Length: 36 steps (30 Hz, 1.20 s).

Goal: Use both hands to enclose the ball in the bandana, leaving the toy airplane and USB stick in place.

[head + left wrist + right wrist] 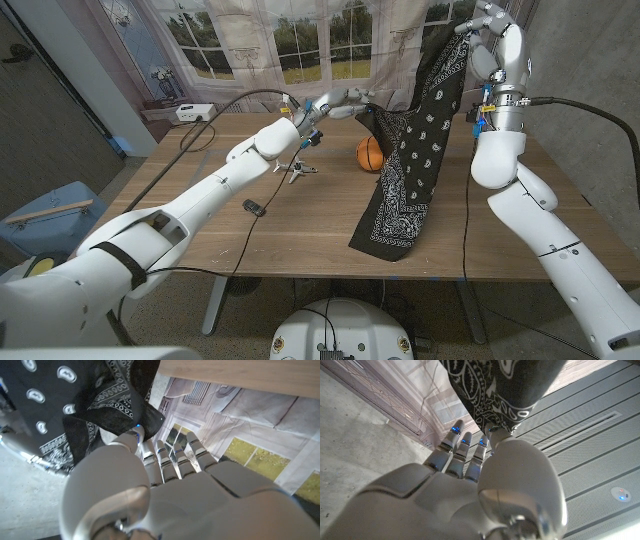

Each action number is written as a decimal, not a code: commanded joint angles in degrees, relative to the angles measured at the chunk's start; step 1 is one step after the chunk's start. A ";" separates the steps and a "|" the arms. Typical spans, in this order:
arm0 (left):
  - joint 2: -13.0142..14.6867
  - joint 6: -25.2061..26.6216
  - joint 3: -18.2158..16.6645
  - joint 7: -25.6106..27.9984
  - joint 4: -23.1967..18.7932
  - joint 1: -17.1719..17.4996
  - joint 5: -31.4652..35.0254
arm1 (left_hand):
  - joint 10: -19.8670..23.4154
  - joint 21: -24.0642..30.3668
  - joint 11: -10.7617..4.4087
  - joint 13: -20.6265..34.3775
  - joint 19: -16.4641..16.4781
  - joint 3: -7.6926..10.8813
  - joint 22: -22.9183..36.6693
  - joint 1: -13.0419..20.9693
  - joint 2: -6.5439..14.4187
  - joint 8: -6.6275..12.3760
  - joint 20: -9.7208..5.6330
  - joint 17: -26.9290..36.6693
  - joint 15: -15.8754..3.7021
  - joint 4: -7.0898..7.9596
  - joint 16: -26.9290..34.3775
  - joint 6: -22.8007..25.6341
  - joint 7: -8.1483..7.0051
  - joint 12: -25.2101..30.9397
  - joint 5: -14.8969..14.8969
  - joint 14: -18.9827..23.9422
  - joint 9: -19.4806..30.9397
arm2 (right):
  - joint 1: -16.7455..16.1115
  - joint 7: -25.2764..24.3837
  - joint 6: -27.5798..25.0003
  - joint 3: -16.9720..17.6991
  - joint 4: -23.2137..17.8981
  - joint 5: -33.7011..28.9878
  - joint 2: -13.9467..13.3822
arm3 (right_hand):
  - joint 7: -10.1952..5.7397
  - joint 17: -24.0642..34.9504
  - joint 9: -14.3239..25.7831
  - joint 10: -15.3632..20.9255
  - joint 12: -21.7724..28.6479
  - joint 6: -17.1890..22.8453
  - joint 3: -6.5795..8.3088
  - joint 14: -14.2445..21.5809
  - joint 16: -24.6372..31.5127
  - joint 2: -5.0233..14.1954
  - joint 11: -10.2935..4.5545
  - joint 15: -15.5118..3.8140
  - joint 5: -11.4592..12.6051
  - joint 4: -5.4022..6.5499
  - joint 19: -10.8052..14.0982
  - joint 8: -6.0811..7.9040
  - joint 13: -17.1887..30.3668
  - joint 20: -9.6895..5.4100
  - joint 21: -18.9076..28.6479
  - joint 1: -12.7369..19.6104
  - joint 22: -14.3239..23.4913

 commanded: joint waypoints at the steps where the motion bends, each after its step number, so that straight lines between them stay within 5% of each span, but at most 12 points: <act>1: 2.44 0.23 -4.03 0.30 -5.66 0.92 -3.05 | 1.15 0.82 -0.38 0.30 0.65 2.26 0.16 -0.39 -0.43 19.05 -0.06 0.16 -1.84 2.32 0.02 1.10 -2.00 0.71 1.15 1.08 8.84 | 1.11 -1.62 -6.08 1.06 2.76 3.07 0.03 | -0.30 0.28 0.09 -0.33 -0.28 -0.08 0.49 -0.39 -0.21 0.12 -0.26 -6.46 0.23 -0.03 -0.34 0.28 0.08 -0.07 0.32 -0.46 0.26; 14: 4.68 3.88 -6.38 -1.48 -12.63 1.30 -5.60 | 1.89 1.47 -0.51 0.59 0.66 2.59 0.22 -0.80 -0.87 22.04 -0.18 0.16 -2.10 2.67 -0.01 0.84 -2.41 1.03 2.82 1.85 12.22 | 2.45 0.53 -10.86 -0.25 3.97 4.88 -3.80 | -0.96 0.60 -0.13 -1.74 -0.78 -0.67 0.60 -2.18 -1.03 0.12 -0.61 -6.00 0.18 0.08 -1.10 0.29 0.15 -0.11 0.15 -0.99 0.24; 28: 6.45 15.41 -11.25 7.79 -22.43 4.21 -4.45 | 2.59 2.06 -0.97 0.81 0.82 2.89 0.22 -1.16 -1.30 24.20 -0.28 0.15 -2.33 2.87 0.03 0.47 -2.72 1.31 4.13 2.64 14.66 | 7.46 3.08 -16.46 -3.18 6.39 8.07 -5.63 | -1.58 1.02 -0.35 -3.07 -0.96 -0.99 0.76 -3.92 -1.71 0.30 -0.78 -5.14 0.05 0.21 -3.21 0.46 0.24 0.16 -0.56 -1.61 0.19; 36: 6.63 21.23 -11.28 9.50 -24.71 2.89 -4.21 | 2.83 2.47 -1.20 0.94 1.05 3.09 0.19 -1.41 -1.55 24.72 -0.36 0.14 -2.60 3.00 0.07 0.22 -2.81 1.37 4.92 3.16 14.87 | 7.51 0.84 -19.87 -1.24 4.96 8.95 -6.68 | -1.37 1.09 -0.42 -2.95 -0.79 -0.77 0.89 -4.09 -1.80 0.32 -0.96 -5.13 0.03 0.09 -3.66 0.66 0.26 0.25 -0.70 -1.63 0.17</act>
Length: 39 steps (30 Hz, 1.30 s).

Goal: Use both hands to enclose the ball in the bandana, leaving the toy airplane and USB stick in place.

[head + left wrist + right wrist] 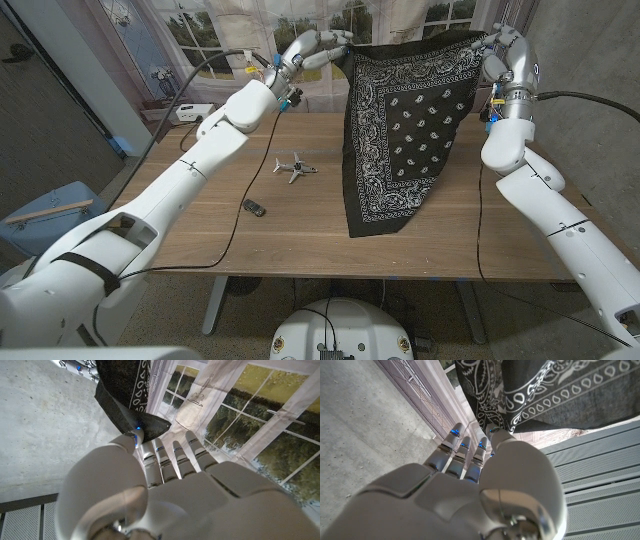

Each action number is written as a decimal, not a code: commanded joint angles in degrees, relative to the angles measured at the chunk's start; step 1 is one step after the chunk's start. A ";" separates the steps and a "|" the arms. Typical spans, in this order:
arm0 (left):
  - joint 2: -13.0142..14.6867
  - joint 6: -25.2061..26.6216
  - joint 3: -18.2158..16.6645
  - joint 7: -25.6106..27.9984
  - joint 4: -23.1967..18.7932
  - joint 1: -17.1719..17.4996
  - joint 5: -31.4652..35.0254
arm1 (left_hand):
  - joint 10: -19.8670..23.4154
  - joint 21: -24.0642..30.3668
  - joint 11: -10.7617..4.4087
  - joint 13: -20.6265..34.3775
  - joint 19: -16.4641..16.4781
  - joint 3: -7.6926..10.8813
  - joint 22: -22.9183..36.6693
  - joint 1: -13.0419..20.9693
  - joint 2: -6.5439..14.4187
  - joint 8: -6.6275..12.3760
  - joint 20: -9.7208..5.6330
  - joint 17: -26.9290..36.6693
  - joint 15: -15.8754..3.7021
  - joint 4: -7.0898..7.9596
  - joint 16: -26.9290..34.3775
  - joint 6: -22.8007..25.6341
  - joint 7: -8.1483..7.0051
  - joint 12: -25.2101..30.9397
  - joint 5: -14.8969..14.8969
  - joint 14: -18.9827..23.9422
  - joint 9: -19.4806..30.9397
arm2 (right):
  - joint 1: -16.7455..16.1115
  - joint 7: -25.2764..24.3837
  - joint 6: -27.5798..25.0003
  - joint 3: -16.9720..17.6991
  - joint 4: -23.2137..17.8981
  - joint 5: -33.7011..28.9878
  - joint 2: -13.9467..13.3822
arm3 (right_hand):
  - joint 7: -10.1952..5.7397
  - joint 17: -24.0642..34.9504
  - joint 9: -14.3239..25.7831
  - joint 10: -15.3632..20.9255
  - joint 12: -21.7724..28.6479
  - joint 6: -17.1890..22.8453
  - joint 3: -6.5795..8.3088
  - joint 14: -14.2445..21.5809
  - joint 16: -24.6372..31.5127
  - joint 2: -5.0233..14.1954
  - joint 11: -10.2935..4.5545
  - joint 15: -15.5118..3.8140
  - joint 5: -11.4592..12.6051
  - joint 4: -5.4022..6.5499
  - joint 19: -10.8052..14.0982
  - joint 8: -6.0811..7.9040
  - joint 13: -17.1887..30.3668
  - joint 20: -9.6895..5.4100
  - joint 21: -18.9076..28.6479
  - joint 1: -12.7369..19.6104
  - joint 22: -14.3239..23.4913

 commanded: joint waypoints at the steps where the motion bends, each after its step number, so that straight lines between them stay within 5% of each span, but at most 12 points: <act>1: 0.69 8.45 -1.11 3.62 -4.69 -1.12 0.65 | 0.43 0.38 -0.04 0.17 0.71 0.43 0.17 0.04 -0.04 24.73 -0.03 0.18 -2.46 0.34 0.06 1.10 -1.73 0.31 0.66 0.66 6.08 | 1.23 -2.38 -5.86 1.92 -1.24 1.55 -1.66 | -0.13 0.30 0.10 0.12 0.09 0.54 0.54 -0.02 -0.32 -0.10 -0.05 -5.41 -0.02 0.01 -0.13 0.48 0.28 0.01 -0.05 -0.04 0.17; 12: -0.14 8.43 0.53 2.87 -3.41 -4.40 1.31 | 0.47 0.61 -0.08 0.25 0.75 0.57 0.14 -0.11 -0.18 24.93 -0.09 0.19 -2.49 0.42 0.01 1.14 -1.75 0.30 1.09 0.78 5.86 | -1.85 -6.01 -8.05 7.24 -8.04 0.44 -3.48 | -0.11 0.34 0.03 0.34 0.25 0.64 0.72 0.04 -0.34 -0.21 -0.21 -5.54 0.04 -0.25 -0.12 0.63 0.30 0.02 -0.02 0.10 0.15; 23: -0.88 7.87 1.58 2.56 -2.15 -6.27 2.29 | 0.54 0.87 -0.16 0.35 0.67 0.77 0.09 -0.27 -0.35 25.19 -0.08 0.20 -2.60 0.48 -0.05 1.33 -1.70 0.28 1.66 0.95 5.44 | -4.69 -1.40 -8.18 9.18 -14.95 -1.32 -6.80 | -0.33 0.45 -0.06 0.13 0.22 0.67 0.73 -0.04 -0.37 -0.33 -0.27 -5.60 0.04 -0.20 -0.02 0.77 0.32 0.01 0.06 -0.19 0.14; 33: -0.36 19.25 3.94 4.02 -2.29 -6.86 5.93 | 1.16 1.22 -0.43 0.45 0.83 0.92 -0.01 -0.41 -0.83 25.57 0.00 0.16 -2.74 0.38 -0.07 2.46 -1.10 0.47 2.08 1.23 4.58 | -3.98 -0.19 -4.62 8.02 -12.42 -1.77 -6.35 | -0.24 0.45 -0.13 0.15 0.28 0.85 0.82 -0.14 -0.46 -0.45 -0.42 -5.69 0.07 -0.29 0.01 0.94 0.33 0.08 0.10 -0.29 0.13; 39: -2.31 28.82 6.39 6.98 0.17 -8.39 8.86 | 1.68 1.69 -0.42 0.48 1.55 1.26 -0.25 0.07 -2.03 25.39 -0.18 -0.05 -2.68 -0.68 -0.15 3.30 0.85 0.52 1.97 1.64 3.01 | -4.19 0.69 -2.10 8.32 -10.62 -0.94 -6.38 | -0.29 0.45 -0.17 0.19 0.31 0.79 0.89 -0.07 -0.45 -0.48 -0.40 -5.62 0.08 -0.34 0.04 0.96 0.34 0.11 0.13 -0.32 0.13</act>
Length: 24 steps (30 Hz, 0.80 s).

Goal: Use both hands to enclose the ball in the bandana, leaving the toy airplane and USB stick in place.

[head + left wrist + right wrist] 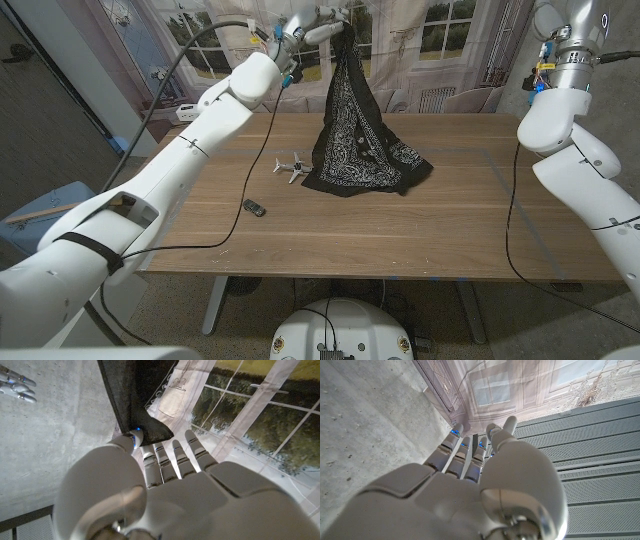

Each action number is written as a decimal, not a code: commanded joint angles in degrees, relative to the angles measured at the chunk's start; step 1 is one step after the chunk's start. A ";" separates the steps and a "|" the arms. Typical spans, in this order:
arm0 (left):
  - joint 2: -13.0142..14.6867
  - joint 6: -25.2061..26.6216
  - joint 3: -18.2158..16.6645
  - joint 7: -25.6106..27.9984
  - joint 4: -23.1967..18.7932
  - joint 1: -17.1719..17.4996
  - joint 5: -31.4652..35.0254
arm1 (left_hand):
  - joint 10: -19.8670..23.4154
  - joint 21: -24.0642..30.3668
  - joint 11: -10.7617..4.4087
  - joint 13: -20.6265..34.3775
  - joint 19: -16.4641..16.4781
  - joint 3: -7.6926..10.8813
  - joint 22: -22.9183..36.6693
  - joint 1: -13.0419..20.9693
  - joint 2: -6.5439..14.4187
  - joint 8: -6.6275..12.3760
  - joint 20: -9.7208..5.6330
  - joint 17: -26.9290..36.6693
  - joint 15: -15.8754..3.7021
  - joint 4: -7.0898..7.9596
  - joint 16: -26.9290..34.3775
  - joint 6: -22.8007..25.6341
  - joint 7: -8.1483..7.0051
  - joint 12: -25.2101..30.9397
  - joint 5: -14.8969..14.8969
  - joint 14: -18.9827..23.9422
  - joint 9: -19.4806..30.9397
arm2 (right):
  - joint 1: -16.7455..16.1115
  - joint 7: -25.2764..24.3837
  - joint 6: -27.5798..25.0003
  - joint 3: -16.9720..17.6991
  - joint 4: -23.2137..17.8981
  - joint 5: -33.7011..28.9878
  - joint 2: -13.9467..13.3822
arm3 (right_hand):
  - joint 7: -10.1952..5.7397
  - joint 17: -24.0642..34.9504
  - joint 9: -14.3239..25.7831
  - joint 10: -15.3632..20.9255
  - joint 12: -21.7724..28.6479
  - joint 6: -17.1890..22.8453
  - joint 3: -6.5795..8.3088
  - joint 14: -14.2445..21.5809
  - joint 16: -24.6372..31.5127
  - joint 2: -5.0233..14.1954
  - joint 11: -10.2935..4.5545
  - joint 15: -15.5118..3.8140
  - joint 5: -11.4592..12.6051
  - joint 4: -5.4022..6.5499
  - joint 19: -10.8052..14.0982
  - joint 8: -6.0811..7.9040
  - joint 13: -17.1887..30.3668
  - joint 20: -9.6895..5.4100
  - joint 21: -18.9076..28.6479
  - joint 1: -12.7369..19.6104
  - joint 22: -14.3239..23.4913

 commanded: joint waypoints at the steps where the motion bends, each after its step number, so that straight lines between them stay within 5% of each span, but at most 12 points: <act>1: -2.42 14.86 3.74 4.11 3.48 -2.41 4.72 | 1.05 0.74 0.08 0.27 0.80 0.62 -0.20 0.93 -1.02 24.85 -0.02 -0.13 -2.52 -1.17 -0.20 2.65 1.07 0.49 -0.01 0.58 -1.54 | -0.30 1.75 4.25 0.20 2.29 0.60 -0.19 | -0.11 0.19 0.09 0.14 0.31 0.35 0.53 -0.09 -0.03 -0.17 -0.04 -5.65 0.08 -0.22 0.04 0.31 0.06 0.10 0.17 -0.04 0.13; 7: -6.43 13.63 5.96 5.25 12.39 -6.70 4.72 | 1.44 1.09 -0.03 0.27 1.33 0.84 -0.36 1.15 -1.83 24.63 0.04 -0.25 -2.41 -1.88 -0.18 3.19 1.23 0.49 -0.38 0.88 -2.69 | -0.35 2.54 5.15 0.05 3.35 1.03 -0.21 | -0.09 0.20 0.06 0.15 0.32 0.30 0.57 -0.11 -0.05 -0.19 -0.09 -5.67 0.09 -0.23 0.07 0.33 0.06 0.15 0.20 -0.10 0.12; 14: -9.19 18.25 10.68 7.08 16.23 -11.38 9.45 | 3.25 1.63 -0.83 0.27 2.06 1.22 -0.59 1.14 -2.58 23.99 -0.10 -0.31 -2.71 -2.50 0.00 3.46 0.53 0.94 -0.86 1.72 -4.58 | -2.16 3.41 5.34 0.96 3.64 1.73 -0.51 | -0.02 0.21 0.01 0.06 0.30 0.28 0.67 -0.11 -0.08 -0.19 -0.13 -5.54 0.11 -0.25 0.09 0.38 0.07 0.21 0.23 -0.17 0.12; 19: -10.66 17.75 11.63 7.38 18.86 -12.60 9.53 | 3.42 1.80 -0.77 0.27 2.20 1.40 -0.68 1.12 -2.80 23.62 -0.15 -0.34 -2.78 -2.72 0.04 3.31 0.36 0.90 -1.05 1.98 -5.34 | -4.99 10.01 0.14 2.32 1.26 3.55 -3.86 | -0.76 0.25 -0.04 -0.09 0.27 -0.72 0.81 -0.02 -0.05 -0.03 0.41 -4.75 0.08 -0.23 0.19 0.07 0.08 0.62 0.30 -0.24 0.12; 23: -11.34 17.49 11.78 7.32 20.50 -13.08 8.94 | 3.52 1.86 -0.61 0.27 2.16 1.55 -0.74 1.11 -2.86 23.55 -0.04 -0.34 -2.69 -2.83 0.01 3.66 0.22 0.86 -1.08 2.00 -5.83 | -6.03 16.14 -3.99 2.12 0.59 4.92 -7.62 | -1.36 0.79 -0.35 -1.62 -0.10 -5.66 -0.32 -0.47 0.33 0.18 1.25 -3.94 -0.84 0.43 -0.12 -1.96 0.13 1.46 0.29 -1.43 0.17; 24: -11.44 17.44 11.70 7.44 20.72 -13.04 8.74 | 3.53 1.88 -0.57 0.28 2.17 1.59 -0.75 1.11 -2.88 23.55 0.01 -0.34 -2.68 -2.86 0.02 3.80 0.23 0.84 -1.06 2.05 -5.95 | -6.28 17.82 -4.30 2.18 0.63 5.54 -8.72 | -0.87 1.05 -0.79 -2.88 -0.15 -9.02 -1.55 -1.18 0.36 0.10 2.62 -3.04 -1.64 1.19 -0.28 -3.85 0.18 1.99 0.32 -3.04 0.21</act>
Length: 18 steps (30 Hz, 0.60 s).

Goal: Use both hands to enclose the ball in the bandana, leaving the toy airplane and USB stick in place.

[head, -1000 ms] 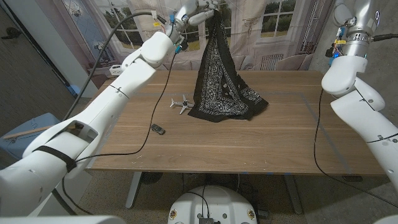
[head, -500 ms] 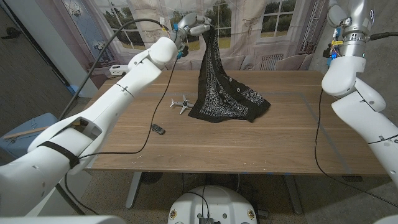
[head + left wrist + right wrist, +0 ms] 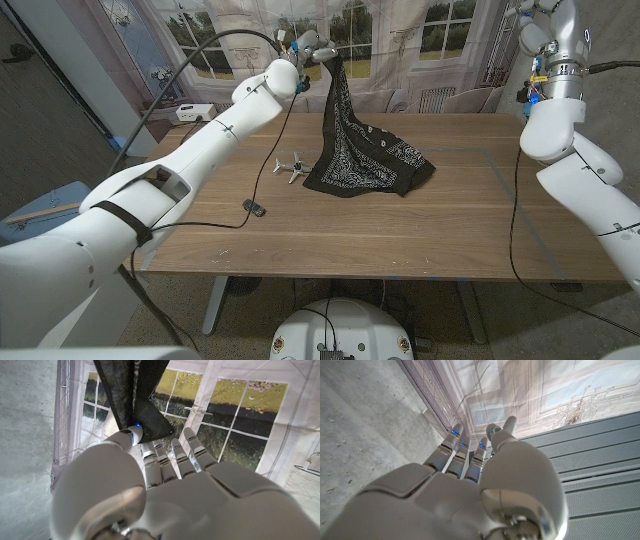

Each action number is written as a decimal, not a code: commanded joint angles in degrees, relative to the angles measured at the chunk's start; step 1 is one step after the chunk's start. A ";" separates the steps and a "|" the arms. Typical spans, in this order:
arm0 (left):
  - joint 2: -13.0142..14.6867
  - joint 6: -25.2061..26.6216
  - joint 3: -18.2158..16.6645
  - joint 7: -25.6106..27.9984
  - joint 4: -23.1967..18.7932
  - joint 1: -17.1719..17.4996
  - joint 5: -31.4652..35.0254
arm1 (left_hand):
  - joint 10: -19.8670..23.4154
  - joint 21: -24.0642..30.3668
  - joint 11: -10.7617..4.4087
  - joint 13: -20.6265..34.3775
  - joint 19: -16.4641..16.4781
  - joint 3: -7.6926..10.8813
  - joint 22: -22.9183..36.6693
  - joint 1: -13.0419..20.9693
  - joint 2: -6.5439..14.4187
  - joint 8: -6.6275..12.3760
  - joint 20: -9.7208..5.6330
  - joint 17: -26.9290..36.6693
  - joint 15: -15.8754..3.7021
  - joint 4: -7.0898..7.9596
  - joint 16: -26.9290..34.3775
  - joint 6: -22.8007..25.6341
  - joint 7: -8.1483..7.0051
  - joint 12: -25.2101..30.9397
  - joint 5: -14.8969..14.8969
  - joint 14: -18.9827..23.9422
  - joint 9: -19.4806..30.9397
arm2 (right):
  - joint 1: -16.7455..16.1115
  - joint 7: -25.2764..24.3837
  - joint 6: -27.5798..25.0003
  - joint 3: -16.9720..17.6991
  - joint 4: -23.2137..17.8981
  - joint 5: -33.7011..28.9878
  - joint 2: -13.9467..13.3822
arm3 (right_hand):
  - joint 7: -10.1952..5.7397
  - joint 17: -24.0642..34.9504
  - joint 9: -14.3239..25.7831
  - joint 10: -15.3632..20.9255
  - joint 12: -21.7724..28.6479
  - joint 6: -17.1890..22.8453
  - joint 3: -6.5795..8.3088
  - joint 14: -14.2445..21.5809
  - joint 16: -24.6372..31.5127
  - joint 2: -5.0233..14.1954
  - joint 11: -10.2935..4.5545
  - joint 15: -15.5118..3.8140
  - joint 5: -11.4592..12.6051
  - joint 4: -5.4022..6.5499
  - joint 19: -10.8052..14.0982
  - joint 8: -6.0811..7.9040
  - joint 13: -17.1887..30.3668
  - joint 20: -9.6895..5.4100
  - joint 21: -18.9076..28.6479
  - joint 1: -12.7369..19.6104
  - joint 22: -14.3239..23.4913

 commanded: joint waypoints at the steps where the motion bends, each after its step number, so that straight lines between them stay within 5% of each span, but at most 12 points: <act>1: -3.13 1.29 2.48 1.19 6.09 -3.17 0.77 | 0.28 0.40 0.29 0.29 0.43 0.16 0.04 0.07 -0.50 22.22 0.05 -0.05 -2.60 -0.45 0.03 1.34 -1.11 0.23 -0.21 0.66 -0.34 | -3.99 14.33 -8.14 1.18 -2.05 4.22 -8.28 | 0.29 0.72 -0.87 -3.05 -0.19 -8.69 -2.51 -1.48 0.40 0.00 2.25 -2.47 -1.79 1.72 -0.13 -4.67 0.21 1.59 0.33 -3.58 0.24; 11: -2.89 -1.30 1.12 1.38 8.32 -2.09 -2.20 | 0.15 0.69 0.11 0.33 0.43 0.77 -0.14 0.17 -0.63 21.19 0.22 -0.01 -2.74 -0.99 -0.05 0.26 -2.01 -0.09 -0.21 0.66 -2.01 | -4.03 27.33 -14.31 0.07 -2.08 10.59 -17.23 | 3.09 1.13 -1.93 -8.81 0.23 -23.10 -9.12 -3.95 0.22 -2.33 5.59 0.49 -3.26 4.84 -1.56 -16.02 0.19 3.14 0.05 -12.95 0.33; 18: -2.89 -0.98 1.33 2.07 8.63 -1.70 -2.54 | -0.43 0.84 0.18 0.37 0.33 1.15 -0.22 0.24 -0.45 20.85 0.36 0.07 -2.92 -1.24 -0.12 0.19 -1.69 -0.47 -0.39 0.43 -2.93 | -3.55 29.97 -16.29 -2.40 -2.03 12.74 -20.94 | 3.42 0.98 -1.85 -10.78 0.20 -27.37 -12.07 -5.56 -0.42 -4.70 7.05 1.55 -2.87 5.83 -2.88 -19.55 0.17 3.67 -0.45 -16.80 0.34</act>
